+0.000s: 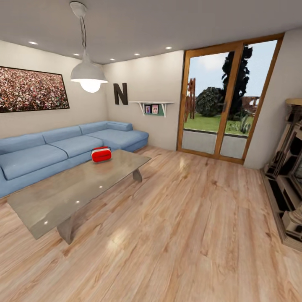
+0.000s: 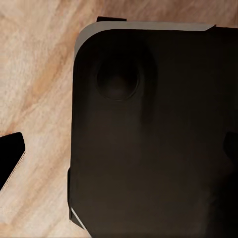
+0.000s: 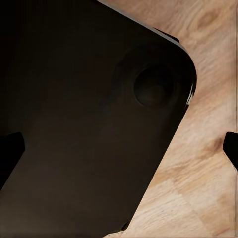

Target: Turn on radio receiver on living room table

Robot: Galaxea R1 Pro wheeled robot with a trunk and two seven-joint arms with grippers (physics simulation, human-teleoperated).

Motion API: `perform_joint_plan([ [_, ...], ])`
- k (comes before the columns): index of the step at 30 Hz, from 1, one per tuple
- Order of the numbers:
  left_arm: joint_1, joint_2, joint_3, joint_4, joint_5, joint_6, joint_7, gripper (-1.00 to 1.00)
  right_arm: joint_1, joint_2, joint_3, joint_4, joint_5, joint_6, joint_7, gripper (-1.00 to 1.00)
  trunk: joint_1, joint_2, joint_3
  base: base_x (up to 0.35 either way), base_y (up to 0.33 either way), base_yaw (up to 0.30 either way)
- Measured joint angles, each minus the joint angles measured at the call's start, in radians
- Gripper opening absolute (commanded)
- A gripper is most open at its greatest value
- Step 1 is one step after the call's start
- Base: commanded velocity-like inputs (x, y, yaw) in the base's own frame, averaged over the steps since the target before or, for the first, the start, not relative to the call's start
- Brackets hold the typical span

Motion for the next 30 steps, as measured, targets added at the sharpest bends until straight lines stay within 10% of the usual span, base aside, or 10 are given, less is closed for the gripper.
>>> perform_joint_plan([
  [30, 0.000, 0.000, 0.002, 0.000, 0.000, 0.001, 0.000, 1.00, 0.000, 0.000, 0.000, 0.000, 0.000, 0.000, 0.000, 1.00, 0.000, 0.000, 0.000, 0.323, 0.000, -0.002],
])
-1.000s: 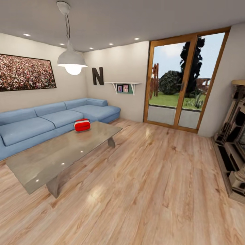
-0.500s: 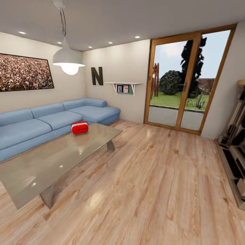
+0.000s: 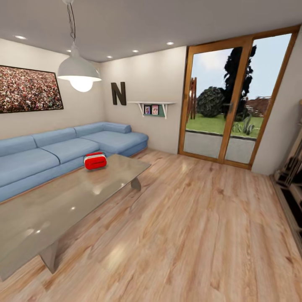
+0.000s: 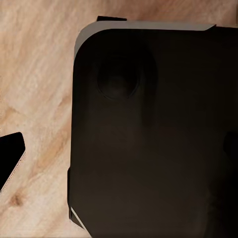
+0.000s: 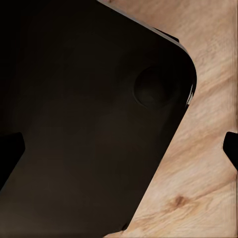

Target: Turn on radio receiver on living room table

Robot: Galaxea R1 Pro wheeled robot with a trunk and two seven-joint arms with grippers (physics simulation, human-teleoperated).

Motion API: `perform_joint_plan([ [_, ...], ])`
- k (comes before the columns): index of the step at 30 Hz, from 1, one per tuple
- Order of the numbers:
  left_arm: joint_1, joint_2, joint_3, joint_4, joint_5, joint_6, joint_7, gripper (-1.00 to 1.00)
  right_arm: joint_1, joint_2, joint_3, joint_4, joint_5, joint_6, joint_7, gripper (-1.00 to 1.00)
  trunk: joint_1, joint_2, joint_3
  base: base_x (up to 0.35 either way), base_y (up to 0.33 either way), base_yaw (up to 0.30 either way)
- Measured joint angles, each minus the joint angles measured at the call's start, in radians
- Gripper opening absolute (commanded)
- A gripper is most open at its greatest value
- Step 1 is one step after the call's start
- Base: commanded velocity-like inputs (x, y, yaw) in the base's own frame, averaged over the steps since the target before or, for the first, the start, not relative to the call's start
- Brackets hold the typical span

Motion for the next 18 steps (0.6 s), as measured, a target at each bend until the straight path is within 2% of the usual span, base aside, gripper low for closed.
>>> perform_joint_plan([
  [13, 0.000, 0.000, 0.000, 0.000, 0.000, 0.000, 0.000, 1.00, 0.000, 0.000, 0.000, 0.000, 0.000, 0.000, 0.000, 1.00, 0.000, 0.000, 0.000, 0.323, 0.000, -0.183],
  [18, 0.000, 0.000, 0.000, 0.000, 0.000, 0.000, 0.000, 1.00, 0.000, 0.000, 0.000, 0.000, 0.000, 0.000, 0.000, 1.00, 0.000, 0.000, 0.000, 0.323, 0.000, -0.067],
])
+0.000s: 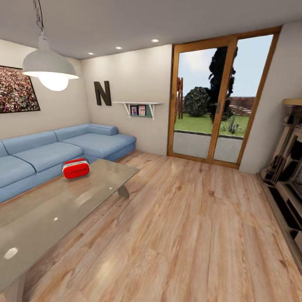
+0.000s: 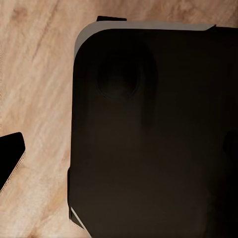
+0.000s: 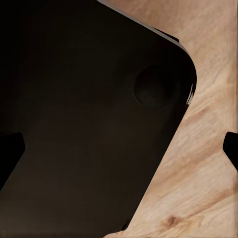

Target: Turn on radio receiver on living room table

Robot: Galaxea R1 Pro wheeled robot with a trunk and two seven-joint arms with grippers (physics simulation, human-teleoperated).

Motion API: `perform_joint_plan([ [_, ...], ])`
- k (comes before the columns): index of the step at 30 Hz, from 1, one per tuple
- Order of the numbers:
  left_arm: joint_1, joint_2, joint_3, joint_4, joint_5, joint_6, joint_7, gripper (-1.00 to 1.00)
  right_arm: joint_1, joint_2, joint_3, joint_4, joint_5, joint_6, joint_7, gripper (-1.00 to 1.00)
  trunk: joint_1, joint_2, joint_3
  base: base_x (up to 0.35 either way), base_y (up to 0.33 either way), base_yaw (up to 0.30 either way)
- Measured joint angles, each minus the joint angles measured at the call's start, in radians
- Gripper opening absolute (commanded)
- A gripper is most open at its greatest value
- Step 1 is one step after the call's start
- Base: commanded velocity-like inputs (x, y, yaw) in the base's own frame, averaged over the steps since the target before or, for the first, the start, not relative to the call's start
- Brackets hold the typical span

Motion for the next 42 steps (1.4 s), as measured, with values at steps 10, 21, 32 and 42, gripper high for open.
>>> perform_joint_plan([
  [10, 0.000, 0.000, 0.000, 0.000, 0.000, 0.000, 0.000, 1.00, 0.000, 0.000, 0.000, 0.000, 0.000, 0.000, 0.000, 1.00, 0.000, 0.000, 0.000, 0.323, 0.000, -0.004],
  [21, 0.000, 0.000, 0.000, 0.000, 0.000, 0.000, 0.000, 1.00, 0.000, 0.000, 0.000, 0.000, 0.001, 0.000, 0.000, 1.00, 0.000, 0.000, 0.000, 0.323, 0.000, 0.000],
  [32, 0.000, 0.000, 0.000, 0.000, 0.000, -0.001, 0.000, 1.00, 0.000, 0.000, 0.000, 0.000, 0.000, 0.000, 0.000, 1.00, 0.000, 0.000, 0.000, 0.323, 0.000, 0.000],
  [42, 0.000, 0.000, 0.000, 0.000, 0.000, -0.001, 0.000, 1.00, 0.000, 0.001, 0.001, 0.000, 0.001, 0.000, 0.000, 1.00, 0.000, 0.000, 0.000, 0.323, 0.000, 0.000],
])
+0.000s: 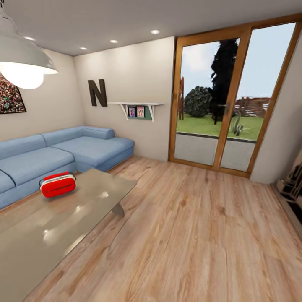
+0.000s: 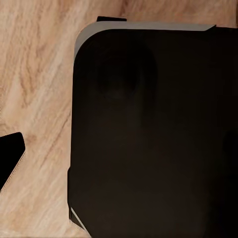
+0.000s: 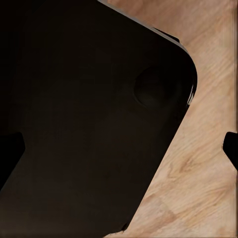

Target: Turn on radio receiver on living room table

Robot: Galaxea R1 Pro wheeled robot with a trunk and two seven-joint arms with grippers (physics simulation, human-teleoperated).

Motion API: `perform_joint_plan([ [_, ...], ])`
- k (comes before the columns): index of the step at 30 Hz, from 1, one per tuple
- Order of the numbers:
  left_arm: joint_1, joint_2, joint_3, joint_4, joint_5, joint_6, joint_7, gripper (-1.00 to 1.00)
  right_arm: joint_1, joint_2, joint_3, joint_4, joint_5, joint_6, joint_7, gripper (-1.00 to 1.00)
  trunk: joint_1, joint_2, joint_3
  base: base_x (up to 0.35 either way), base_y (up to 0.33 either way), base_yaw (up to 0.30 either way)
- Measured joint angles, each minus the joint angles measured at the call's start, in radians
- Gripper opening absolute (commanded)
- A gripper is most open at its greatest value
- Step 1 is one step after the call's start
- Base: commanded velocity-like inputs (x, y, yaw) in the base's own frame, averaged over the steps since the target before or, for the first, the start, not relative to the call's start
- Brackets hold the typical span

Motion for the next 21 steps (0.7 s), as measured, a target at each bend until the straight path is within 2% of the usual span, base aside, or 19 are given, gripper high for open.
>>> perform_joint_plan([
  [6, 0.000, 0.000, 0.000, 0.000, 0.000, 0.000, 0.000, 1.00, 0.000, 0.000, -0.001, 0.000, -0.001, 0.000, 0.000, 1.00, 0.000, 0.000, 0.000, 0.323, -0.071, -0.069],
  [18, 0.000, 0.000, 0.000, 0.000, 0.000, 0.000, 0.000, 1.00, 0.000, -0.001, -0.001, 0.000, -0.001, 0.000, 0.000, 1.00, 0.000, 0.000, 0.005, 0.323, -0.086, -0.269],
  [21, 0.000, 0.000, 0.000, 0.000, 0.000, 0.000, 0.000, 1.00, 0.000, -0.001, -0.001, 0.000, -0.001, 0.000, 0.000, 1.00, 0.000, 0.000, 0.006, 0.323, -0.085, -0.150],
])
